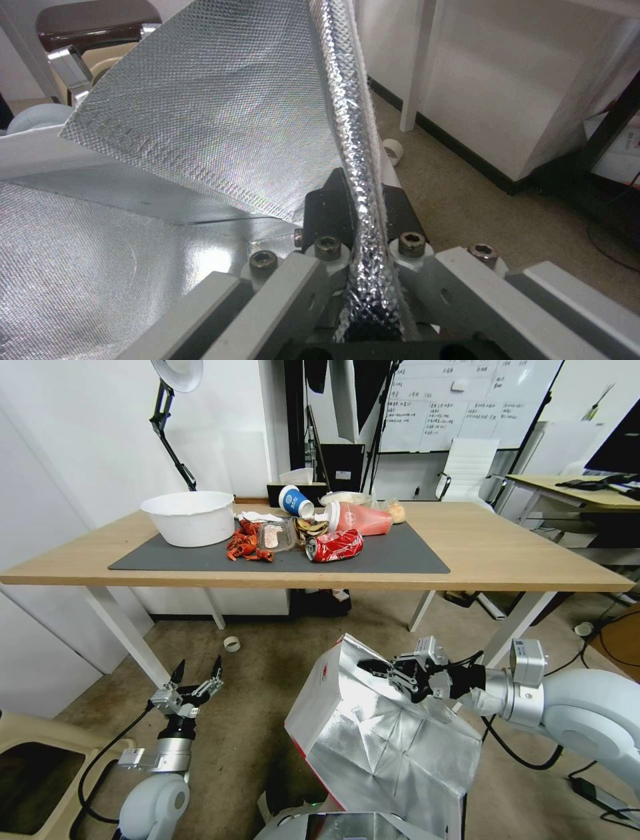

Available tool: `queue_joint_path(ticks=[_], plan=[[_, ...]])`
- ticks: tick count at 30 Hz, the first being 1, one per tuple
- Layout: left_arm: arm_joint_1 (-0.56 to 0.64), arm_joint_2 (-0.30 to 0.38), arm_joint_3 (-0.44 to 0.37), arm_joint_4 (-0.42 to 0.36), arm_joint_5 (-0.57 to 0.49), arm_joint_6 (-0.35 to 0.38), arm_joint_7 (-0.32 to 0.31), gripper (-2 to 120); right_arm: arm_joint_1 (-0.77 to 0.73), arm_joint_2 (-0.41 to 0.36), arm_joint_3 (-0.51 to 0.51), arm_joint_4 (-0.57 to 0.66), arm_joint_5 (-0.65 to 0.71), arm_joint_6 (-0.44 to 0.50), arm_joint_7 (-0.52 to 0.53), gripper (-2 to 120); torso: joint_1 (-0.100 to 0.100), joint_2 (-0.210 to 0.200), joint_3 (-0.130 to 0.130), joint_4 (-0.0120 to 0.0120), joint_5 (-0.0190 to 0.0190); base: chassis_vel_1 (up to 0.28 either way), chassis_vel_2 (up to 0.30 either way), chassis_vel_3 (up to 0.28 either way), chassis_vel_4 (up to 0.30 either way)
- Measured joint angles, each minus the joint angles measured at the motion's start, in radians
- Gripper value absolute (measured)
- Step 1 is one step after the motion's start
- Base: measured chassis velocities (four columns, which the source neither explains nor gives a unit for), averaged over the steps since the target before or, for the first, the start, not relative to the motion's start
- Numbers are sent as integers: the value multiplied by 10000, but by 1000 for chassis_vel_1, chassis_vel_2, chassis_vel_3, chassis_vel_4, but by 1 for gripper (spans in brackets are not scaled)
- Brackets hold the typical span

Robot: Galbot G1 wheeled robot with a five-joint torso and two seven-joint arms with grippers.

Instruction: Pick up the food delivery bag from the floor and place it on the table.

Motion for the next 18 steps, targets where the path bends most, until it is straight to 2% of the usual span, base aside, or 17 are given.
queue_joint_path(ticks=[18], plan=[[54,103,-151,46,403,152,247,100,11,19,-9,-1,-69,153,22,0,208,827,616,0,0,0,0,0,0]])
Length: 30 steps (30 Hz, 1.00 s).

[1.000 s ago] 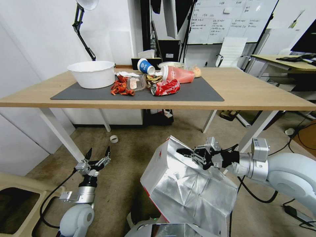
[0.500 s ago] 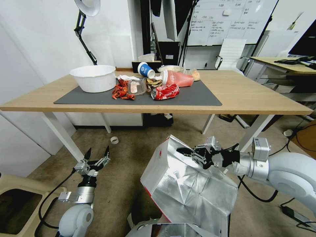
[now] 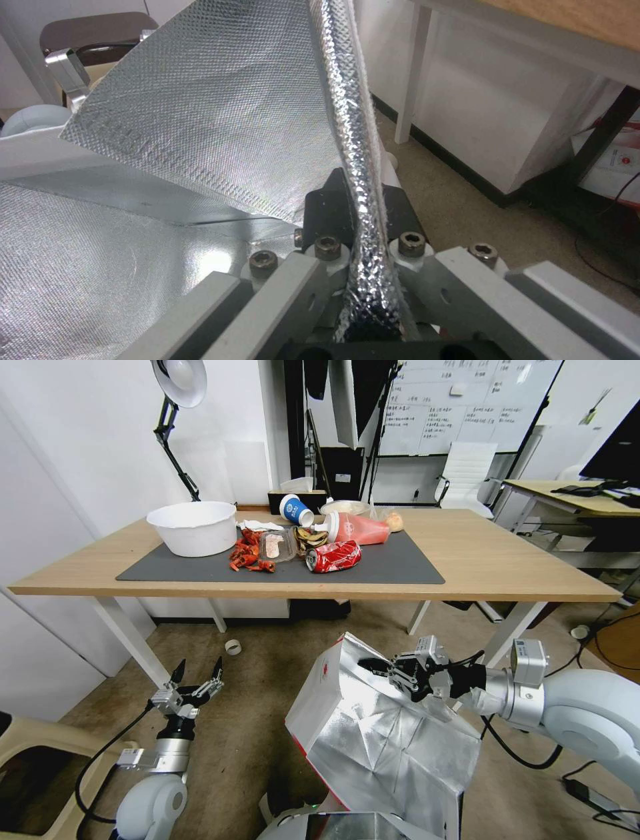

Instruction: Pick up the food delivery bag from the floor and place it on the table.

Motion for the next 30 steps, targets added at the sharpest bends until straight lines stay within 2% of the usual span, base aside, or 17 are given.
queue_joint_path(ticks=[30], plan=[[19,38,-95,12,50,67,18,100,-57,-81,-6,0,83,4,-11,0,370,1155,782,1,0,0,0,0,0]])
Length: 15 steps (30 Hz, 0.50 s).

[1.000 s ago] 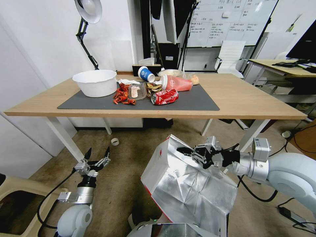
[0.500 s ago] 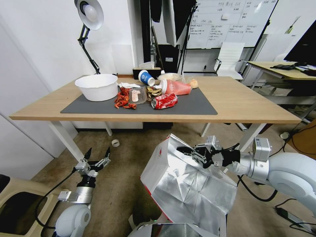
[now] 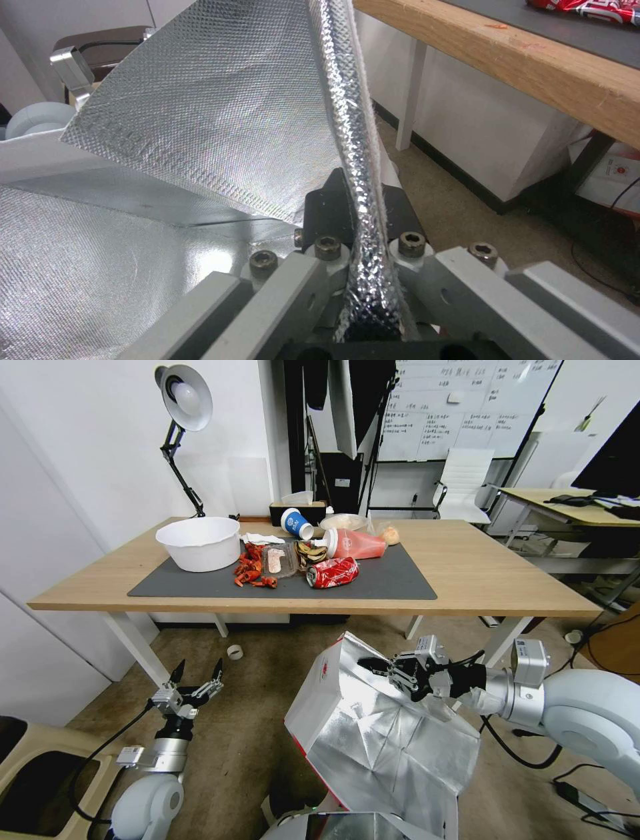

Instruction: Pick up the food delivery bag from the floor and place it on the table.

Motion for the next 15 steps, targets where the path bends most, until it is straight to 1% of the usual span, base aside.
queue_joint_path(ticks=[2,5,6,7,8,10,15], plan=[[0,0,0,0,0,10,-1,100,-2,-16,0,0,17,-2,-8,0,14,43,29,0,0,0,0,0,0],[0,10,1,-1,0,51,14,100,-1,-79,0,0,60,-8,-43,0,62,221,161,-1,0,0,0,0,0],[0,10,1,-1,0,51,14,100,-1,-79,0,0,60,-8,-43,0,62,221,161,-1,0,0,0,0,0],[-9,21,0,-2,0,69,44,100,0,-118,0,0,66,-13,-101,0,93,324,232,-1,0,0,0,0,0],[-9,21,0,-2,0,69,44,100,0,-118,0,0,66,-13,-101,0,93,324,232,-1,0,0,0,0,0],[-27,31,-11,1,-1,90,50,100,10,-176,2,0,68,-18,-199,0,142,464,325,-1,0,0,0,0,0],[-47,45,-15,17,-13,114,49,100,12,-202,3,0,28,-29,-317,0,196,619,425,-1,0,0,0,0,0]])
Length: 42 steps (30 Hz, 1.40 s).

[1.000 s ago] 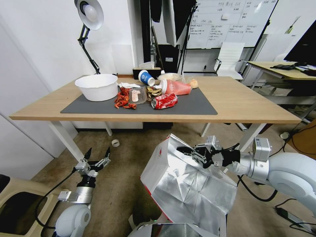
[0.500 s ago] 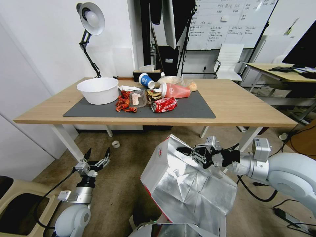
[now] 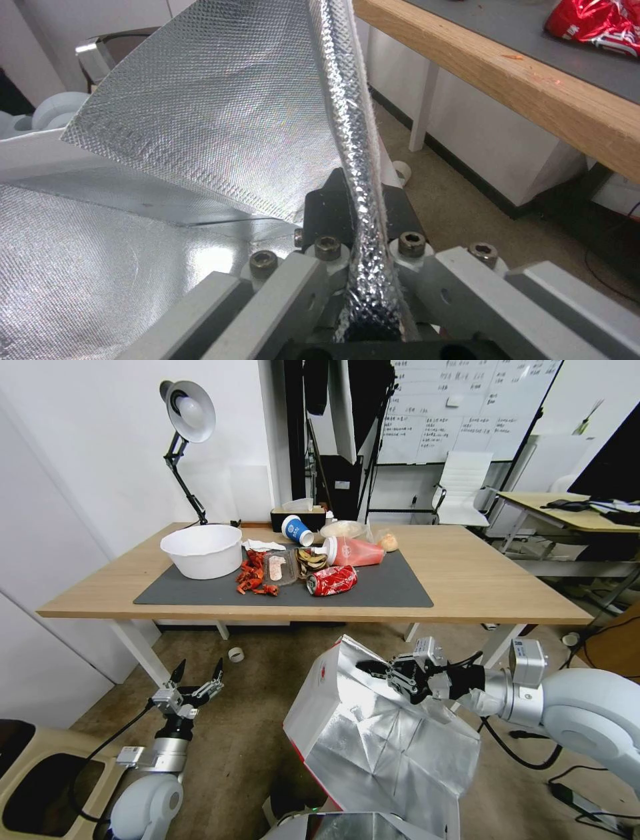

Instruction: Pick up the food delivery bag from the floor and place it on the table.

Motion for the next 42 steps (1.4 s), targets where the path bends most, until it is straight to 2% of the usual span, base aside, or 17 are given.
queue_joint_path(ticks=[30,42], plan=[[102,-22,-173,-139,6,107,23,100,-9,114,40,0,-238,107,-212,0,455,1228,773,0,0,0,0,0,0],[176,-23,-349,-205,537,7,102,100,-37,168,43,0,-257,167,-175,0,664,1754,1090,0,0,0,0,0,0]])
